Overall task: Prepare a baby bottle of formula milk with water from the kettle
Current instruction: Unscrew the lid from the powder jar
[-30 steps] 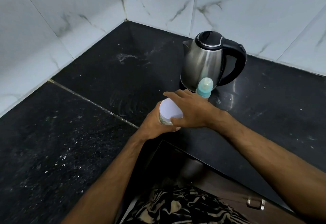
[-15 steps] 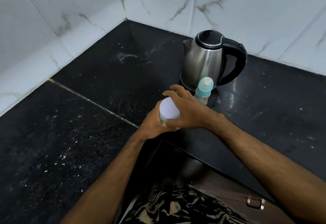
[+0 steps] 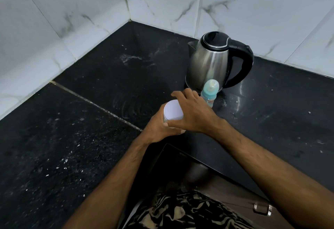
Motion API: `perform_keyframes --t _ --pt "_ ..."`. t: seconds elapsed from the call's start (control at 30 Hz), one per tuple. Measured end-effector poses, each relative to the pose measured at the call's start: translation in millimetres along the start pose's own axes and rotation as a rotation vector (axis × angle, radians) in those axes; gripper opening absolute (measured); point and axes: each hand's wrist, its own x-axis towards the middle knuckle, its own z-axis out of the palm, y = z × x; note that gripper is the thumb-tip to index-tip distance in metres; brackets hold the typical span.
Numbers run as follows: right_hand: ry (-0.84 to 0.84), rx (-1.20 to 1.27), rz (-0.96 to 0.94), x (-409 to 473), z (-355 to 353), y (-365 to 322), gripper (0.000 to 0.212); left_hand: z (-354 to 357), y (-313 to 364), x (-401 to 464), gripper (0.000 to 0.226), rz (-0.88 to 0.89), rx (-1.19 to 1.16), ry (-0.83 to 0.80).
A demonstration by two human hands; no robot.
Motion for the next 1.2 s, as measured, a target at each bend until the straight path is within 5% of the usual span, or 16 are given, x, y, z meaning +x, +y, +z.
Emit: perform_keyframes --t 0.23,0.4,0.6,0.83,1.03,1.2 --pt "-0.089 0.123 -0.125 2 3 6 0.102 2 -3 4 0.095 0.017 0.004 -0.006" --pt "-0.005 0.048 -0.008 -1 4 5 0.101 -1 -7 3 0.092 -0.017 0.025 -0.004" --pt "-0.098 0.135 -0.132 0 4 7 0.105 5 -6 11 0.085 -0.012 0.013 -0.011" --pt "-0.008 0.036 -0.019 -1 5 2 0.102 1 -7 4 0.100 0.010 -0.018 -0.004" --pt "-0.176 0.262 -0.148 -4 6 6 0.109 1 -9 3 0.097 0.078 -0.017 -0.005" --pt "0.031 0.132 -0.007 -3 8 3 0.094 0 -10 5 0.098 0.048 0.003 0.008"
